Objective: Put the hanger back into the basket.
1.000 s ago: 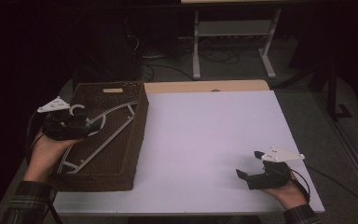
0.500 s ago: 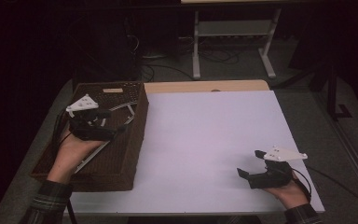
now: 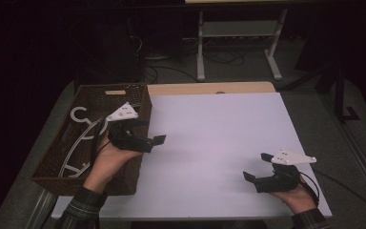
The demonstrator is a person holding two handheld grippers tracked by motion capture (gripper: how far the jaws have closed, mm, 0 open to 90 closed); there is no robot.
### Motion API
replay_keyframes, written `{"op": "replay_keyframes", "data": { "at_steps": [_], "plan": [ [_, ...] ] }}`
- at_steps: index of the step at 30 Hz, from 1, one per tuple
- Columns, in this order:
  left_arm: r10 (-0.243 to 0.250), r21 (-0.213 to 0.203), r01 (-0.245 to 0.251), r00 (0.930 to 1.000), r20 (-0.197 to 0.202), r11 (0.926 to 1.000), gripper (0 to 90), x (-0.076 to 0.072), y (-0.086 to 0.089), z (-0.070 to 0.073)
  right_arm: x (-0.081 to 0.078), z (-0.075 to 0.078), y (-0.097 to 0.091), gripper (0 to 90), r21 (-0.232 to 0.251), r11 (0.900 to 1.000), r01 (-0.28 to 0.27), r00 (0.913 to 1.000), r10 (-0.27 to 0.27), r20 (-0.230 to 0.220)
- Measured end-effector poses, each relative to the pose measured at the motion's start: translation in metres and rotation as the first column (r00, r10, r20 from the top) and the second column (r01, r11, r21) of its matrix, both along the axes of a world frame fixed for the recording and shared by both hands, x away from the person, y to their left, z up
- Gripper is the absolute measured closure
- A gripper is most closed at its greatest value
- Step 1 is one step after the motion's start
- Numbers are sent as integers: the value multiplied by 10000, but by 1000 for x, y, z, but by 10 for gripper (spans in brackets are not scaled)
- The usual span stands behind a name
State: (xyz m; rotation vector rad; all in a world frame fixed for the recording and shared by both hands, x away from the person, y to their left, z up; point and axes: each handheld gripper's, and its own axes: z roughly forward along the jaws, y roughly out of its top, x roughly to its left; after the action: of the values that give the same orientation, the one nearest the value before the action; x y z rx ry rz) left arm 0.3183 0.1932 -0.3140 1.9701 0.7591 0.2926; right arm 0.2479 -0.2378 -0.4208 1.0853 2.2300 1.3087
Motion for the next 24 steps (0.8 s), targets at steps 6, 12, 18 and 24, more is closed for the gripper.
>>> {"op": "replay_keyframes", "data": {
  "at_steps": [6, 12, 18, 24],
  "plan": [
    [-461, 56, 461, 9989, -87, 9989, 108, -6, -32, -16, -1, 1, 0, 52, 57, 10000, -19, 10000, 19, 50],
    [-864, 95, 866, 9960, -221, 9962, 108, -12, -54, -34, -1, 1, -1, 54, 92, 10000, -9, 10000, 9, 21],
    [-1230, 108, 1234, 9919, -327, 9923, 106, -19, -71, -62, -1, 1, -1, 54, 73, 10000, -42, 10000, 42, 26],
    [-1293, 469, 1299, 9915, -148, 9904, 86, -24, -71, -85, -1, 0, -1, 54, 87, 9999, -66, 10000, 66, -33]
  ]
}}
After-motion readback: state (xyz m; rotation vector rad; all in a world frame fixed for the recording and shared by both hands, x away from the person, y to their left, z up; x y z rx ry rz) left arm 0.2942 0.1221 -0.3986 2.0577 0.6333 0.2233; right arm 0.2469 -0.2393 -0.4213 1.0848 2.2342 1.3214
